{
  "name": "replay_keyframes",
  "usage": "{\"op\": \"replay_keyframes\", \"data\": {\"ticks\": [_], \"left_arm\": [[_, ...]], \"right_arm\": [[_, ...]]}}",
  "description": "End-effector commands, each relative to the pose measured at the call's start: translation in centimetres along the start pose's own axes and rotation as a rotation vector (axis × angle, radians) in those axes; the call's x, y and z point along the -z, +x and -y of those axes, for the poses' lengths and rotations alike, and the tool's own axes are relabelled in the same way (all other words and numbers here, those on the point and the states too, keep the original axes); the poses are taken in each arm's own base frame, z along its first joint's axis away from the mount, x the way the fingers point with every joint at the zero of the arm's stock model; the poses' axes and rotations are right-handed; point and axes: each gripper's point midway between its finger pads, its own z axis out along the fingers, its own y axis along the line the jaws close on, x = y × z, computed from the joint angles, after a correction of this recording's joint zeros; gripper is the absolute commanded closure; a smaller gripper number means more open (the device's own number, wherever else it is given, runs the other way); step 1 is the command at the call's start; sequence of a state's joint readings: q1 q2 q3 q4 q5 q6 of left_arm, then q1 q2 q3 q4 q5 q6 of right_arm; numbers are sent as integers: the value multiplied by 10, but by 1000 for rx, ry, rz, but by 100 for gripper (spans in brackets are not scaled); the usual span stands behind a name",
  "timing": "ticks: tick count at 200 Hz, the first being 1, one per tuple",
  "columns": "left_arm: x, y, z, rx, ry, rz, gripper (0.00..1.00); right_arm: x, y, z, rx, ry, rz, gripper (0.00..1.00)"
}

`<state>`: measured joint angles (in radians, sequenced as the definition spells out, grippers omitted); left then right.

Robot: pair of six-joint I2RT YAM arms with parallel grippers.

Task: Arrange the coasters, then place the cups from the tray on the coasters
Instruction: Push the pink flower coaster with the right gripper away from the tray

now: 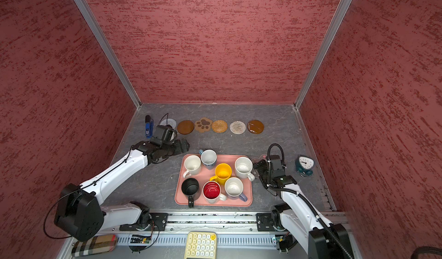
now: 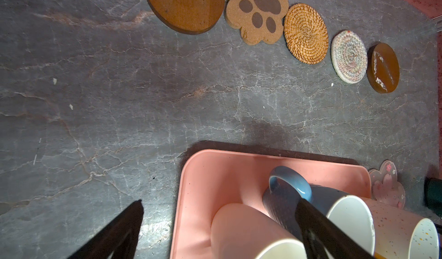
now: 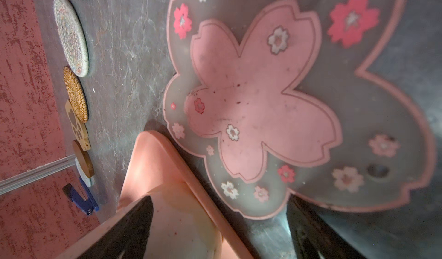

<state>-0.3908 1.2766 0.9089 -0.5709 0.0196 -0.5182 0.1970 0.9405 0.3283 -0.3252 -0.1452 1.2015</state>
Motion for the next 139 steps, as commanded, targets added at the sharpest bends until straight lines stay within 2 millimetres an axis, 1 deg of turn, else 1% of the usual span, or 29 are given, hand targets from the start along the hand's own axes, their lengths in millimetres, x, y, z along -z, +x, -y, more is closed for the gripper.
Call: {"op": "replay_keyframes", "data": {"ticks": [1, 33, 80, 139], "left_arm": [[2, 1, -6, -8, -18, 2, 0], [-1, 0, -7, -5, -20, -2, 0], [-6, -4, -11, 0, -25, -8, 0], [-11, -11, -17, 14, -27, -17, 0]], "right_arm": [[-7, -8, 21, -37, 95, 43, 11], [-10, -19, 12, -44, 90, 67, 11], [-17, -43, 5, -90, 79, 101, 11], [-29, -77, -10, -122, 62, 127, 11]]}}
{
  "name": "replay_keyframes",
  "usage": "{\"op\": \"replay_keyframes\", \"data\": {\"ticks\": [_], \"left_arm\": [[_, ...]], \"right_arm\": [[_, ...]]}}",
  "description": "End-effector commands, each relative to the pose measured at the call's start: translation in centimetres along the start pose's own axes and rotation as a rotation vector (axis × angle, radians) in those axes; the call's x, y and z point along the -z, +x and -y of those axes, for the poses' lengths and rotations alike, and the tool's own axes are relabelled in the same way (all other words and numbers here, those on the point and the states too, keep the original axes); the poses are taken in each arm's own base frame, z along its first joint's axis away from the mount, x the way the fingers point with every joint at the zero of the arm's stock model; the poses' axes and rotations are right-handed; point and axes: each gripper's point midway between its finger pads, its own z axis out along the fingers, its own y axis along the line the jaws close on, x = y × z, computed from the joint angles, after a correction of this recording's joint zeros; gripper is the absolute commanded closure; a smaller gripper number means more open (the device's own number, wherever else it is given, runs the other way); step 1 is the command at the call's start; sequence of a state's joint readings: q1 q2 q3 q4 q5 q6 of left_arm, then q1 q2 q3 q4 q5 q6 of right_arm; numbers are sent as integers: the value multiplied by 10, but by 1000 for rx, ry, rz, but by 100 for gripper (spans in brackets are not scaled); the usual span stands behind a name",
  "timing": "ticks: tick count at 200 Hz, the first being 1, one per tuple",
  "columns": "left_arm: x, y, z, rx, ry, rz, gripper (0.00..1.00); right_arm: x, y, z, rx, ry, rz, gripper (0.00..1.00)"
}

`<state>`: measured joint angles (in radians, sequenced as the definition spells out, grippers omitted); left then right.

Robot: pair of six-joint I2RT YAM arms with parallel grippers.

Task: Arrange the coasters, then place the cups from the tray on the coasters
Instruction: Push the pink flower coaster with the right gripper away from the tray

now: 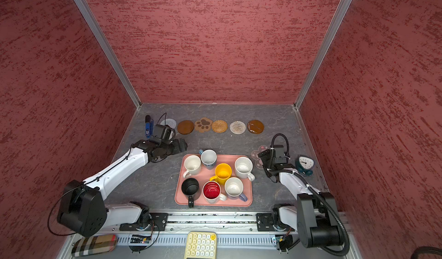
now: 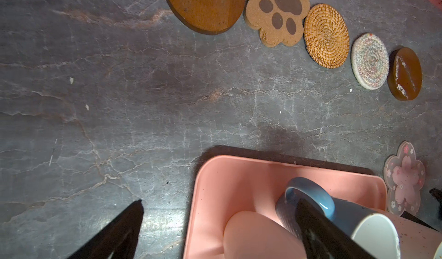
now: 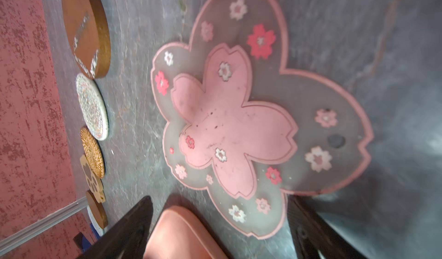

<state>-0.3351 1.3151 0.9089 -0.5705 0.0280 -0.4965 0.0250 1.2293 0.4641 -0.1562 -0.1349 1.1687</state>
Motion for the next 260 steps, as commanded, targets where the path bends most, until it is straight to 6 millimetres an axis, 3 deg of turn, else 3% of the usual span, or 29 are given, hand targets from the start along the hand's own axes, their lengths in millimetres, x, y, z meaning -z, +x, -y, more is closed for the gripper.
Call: {"op": "replay_keyframes", "data": {"ticks": [1, 49, 103, 159, 201, 260], "left_arm": [[-1, -7, 2, -11, 13, 2, 0], [-5, -7, 4, -2, 25, -16, 0], [3, -11, 4, -1, 29, 13, 0], [7, -18, 7, -8, 28, 29, 0], [11, -19, 9, -7, 35, 27, 0], [20, -14, 5, -1, 27, 33, 0]], "right_arm": [[-9, -10, 13, -18, 58, 13, 11], [-19, -34, 4, -30, 63, 43, 12], [12, -43, -18, 55, 17, 95, 11], [21, -6, -15, 147, -29, 14, 18], [9, 24, -29, 174, -85, -67, 18], [-17, 38, -42, 176, -120, -146, 18]]}}
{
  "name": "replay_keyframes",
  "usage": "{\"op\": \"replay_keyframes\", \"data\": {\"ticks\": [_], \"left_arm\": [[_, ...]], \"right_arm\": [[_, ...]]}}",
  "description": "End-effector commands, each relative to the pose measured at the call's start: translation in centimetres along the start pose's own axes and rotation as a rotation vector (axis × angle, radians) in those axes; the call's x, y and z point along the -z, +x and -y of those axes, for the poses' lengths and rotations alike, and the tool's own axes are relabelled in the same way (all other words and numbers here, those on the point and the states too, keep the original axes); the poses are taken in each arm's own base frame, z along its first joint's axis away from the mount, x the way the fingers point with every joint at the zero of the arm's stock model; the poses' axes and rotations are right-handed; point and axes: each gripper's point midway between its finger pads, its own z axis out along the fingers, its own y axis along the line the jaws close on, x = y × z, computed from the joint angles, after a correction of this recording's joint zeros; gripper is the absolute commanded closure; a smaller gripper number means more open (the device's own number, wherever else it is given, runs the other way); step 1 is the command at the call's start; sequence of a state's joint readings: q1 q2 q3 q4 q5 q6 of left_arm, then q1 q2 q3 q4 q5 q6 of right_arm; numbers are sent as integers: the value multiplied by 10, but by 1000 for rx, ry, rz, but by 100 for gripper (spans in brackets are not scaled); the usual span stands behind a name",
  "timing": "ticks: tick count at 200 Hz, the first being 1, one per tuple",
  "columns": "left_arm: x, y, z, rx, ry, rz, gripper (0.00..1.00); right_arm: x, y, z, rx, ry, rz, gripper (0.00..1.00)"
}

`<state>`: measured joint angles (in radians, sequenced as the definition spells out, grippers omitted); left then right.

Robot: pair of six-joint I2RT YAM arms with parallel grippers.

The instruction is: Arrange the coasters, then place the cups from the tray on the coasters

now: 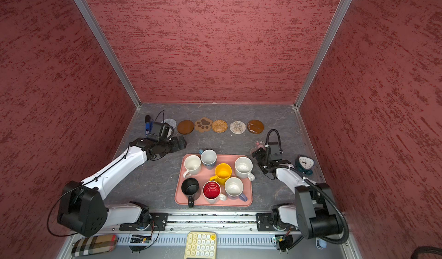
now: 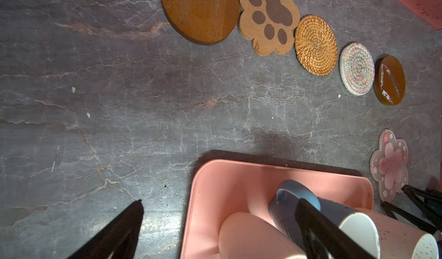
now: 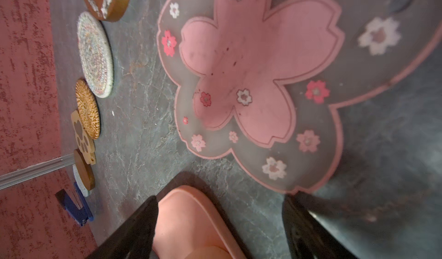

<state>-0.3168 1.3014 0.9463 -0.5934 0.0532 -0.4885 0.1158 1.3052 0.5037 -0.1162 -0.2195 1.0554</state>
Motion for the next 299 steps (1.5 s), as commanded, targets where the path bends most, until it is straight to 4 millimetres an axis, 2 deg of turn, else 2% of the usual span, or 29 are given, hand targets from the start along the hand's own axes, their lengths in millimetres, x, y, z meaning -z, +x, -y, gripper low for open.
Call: {"op": "replay_keyframes", "data": {"ticks": [1, 44, 112, 117, 138, 182, 222, 253, 271, 274, 299], "left_arm": [[10, -3, 0, -7, 0, 18, 0], [11, -2, -1, -7, -5, 15, 0], [7, -3, -1, -8, -12, 10, 0], [6, -3, -1, -9, -11, 8, 0], [7, -3, -2, -7, -13, 9, 0], [10, -2, -4, -12, -22, 14, 0], [10, -2, -4, -14, -19, 16, 0], [8, -3, -2, -14, -14, 17, 0], [6, -4, -1, -14, -11, 14, 0], [6, -4, -2, -14, -11, 14, 0], [6, -6, 0, -13, -5, 18, 0]], "right_arm": [[-8, -3, -20, -6, -74, -7, 18], [-19, -5, -25, -26, -84, -19, 18], [-22, -12, -33, -32, -100, 2, 19], [-29, -11, -26, -38, -75, -4, 19], [-38, -18, -20, -23, -25, 17, 18], [-45, -36, -11, -20, 50, 69, 17], [-36, -61, -15, -9, 57, 111, 17], [-12, -73, -29, 35, 27, 155, 16], [-3, -75, -30, 79, 49, 165, 16], [4, -76, -36, 88, 30, 176, 15], [20, -69, -38, 125, 20, 171, 16]]}}
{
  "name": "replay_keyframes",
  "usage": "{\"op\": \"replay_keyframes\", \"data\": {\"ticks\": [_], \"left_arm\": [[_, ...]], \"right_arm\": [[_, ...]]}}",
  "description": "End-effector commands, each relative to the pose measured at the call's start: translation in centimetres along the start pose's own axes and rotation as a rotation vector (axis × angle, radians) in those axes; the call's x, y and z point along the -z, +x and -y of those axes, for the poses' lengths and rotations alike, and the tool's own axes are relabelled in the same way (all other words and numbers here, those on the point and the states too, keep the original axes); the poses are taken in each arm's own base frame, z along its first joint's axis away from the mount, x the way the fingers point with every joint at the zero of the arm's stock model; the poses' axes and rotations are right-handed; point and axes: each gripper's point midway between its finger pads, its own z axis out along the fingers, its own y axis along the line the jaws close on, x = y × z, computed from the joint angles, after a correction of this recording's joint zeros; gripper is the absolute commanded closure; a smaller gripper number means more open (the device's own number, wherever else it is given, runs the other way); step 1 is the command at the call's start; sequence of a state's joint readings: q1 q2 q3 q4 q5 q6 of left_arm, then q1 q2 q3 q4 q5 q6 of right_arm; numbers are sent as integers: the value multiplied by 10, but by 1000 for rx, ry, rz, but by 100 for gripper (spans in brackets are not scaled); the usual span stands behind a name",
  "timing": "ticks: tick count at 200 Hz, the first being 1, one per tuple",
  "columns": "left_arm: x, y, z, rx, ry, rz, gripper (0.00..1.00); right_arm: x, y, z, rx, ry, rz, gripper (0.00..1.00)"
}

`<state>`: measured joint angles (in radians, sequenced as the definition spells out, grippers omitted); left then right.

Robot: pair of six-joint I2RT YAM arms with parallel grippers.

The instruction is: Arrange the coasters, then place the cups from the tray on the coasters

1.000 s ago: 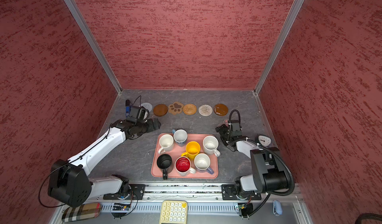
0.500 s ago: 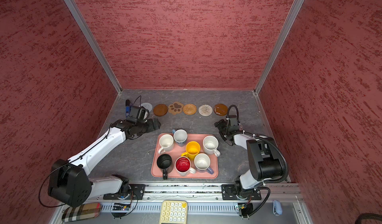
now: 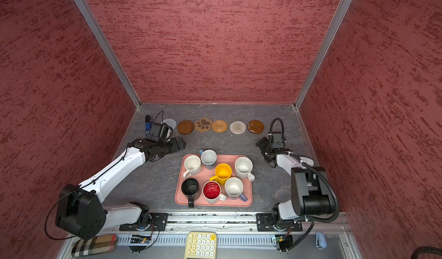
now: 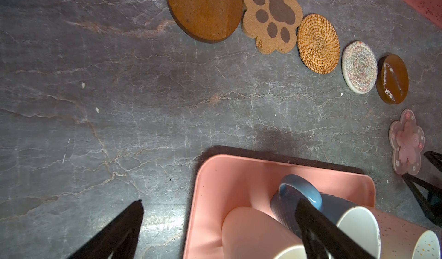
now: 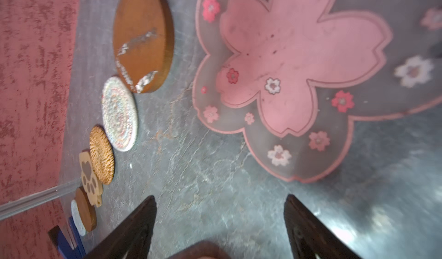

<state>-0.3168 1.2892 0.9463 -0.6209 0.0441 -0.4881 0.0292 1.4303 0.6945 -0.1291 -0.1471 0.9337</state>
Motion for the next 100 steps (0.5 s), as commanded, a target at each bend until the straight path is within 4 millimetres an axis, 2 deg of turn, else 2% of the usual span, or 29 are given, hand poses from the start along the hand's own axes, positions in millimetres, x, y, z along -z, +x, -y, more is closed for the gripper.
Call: {"op": "replay_keyframes", "data": {"ticks": [1, 27, 42, 70, 100], "left_arm": [[3, -9, 4, -14, 11, 26, 0], [2, -8, 3, -16, 10, 26, 0], [1, -9, 4, -15, 13, 26, 0], [-1, -10, 6, -13, 26, 26, 0], [-3, -9, 9, -13, 40, 25, 0]], "right_arm": [[21, -6, -5, 62, 8, 30, 16], [32, 1, 2, 94, 17, 25, 23], [35, -1, 15, 141, 87, 37, 27], [40, -9, 35, 199, 198, 83, 27], [35, -9, 46, 225, 259, 74, 25]]}}
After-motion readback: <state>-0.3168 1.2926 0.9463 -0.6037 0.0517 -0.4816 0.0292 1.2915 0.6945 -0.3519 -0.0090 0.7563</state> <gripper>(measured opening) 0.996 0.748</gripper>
